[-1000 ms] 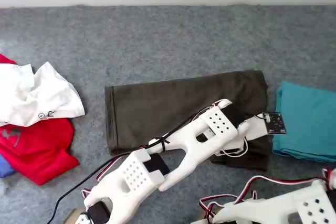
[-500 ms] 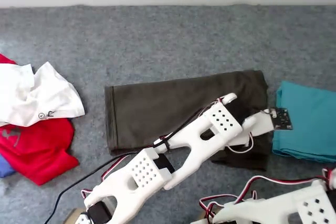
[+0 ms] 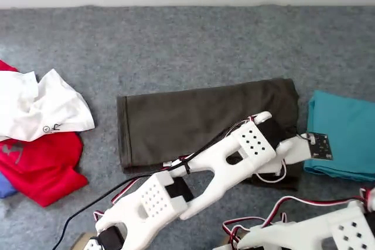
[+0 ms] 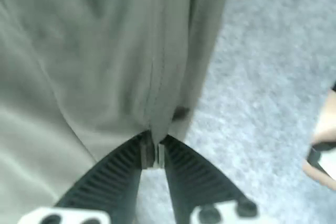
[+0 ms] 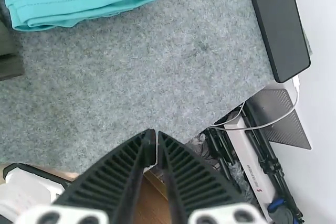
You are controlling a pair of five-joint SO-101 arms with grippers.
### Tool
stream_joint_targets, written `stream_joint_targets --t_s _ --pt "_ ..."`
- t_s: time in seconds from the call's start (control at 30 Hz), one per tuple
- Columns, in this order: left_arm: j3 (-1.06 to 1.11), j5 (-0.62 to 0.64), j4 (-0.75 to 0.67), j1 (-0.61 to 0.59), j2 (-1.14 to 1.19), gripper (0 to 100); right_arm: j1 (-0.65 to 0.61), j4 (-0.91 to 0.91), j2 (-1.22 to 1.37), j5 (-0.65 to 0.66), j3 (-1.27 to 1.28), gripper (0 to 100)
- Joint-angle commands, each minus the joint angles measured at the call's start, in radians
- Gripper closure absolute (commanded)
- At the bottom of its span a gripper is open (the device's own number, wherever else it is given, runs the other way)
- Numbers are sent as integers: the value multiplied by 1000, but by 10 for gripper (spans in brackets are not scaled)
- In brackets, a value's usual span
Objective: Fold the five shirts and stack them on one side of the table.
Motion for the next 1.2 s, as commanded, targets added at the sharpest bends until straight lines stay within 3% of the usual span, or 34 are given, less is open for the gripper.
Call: stream_joint_targets --t_s 0.0,0.17,0.4,0.57,0.8,1.17 --pt "93 -5 20 5 -114 977 -1 38 -12 6 0 984" --pt "177 -5 14 6 -118 969 -1 38 -12 6 0 984" --pt "154 101 -44 5 -135 829 -1 38 -12 5 0 983" --pt "48 123 -43 -6 -144 824 -1 38 -13 3 -6 983" --pt "-38 245 -112 -63 -133 823 -1 38 -53 0 -11 983" --pt "-41 245 -149 84 -31 763 -151 36 -229 -2 21 983"
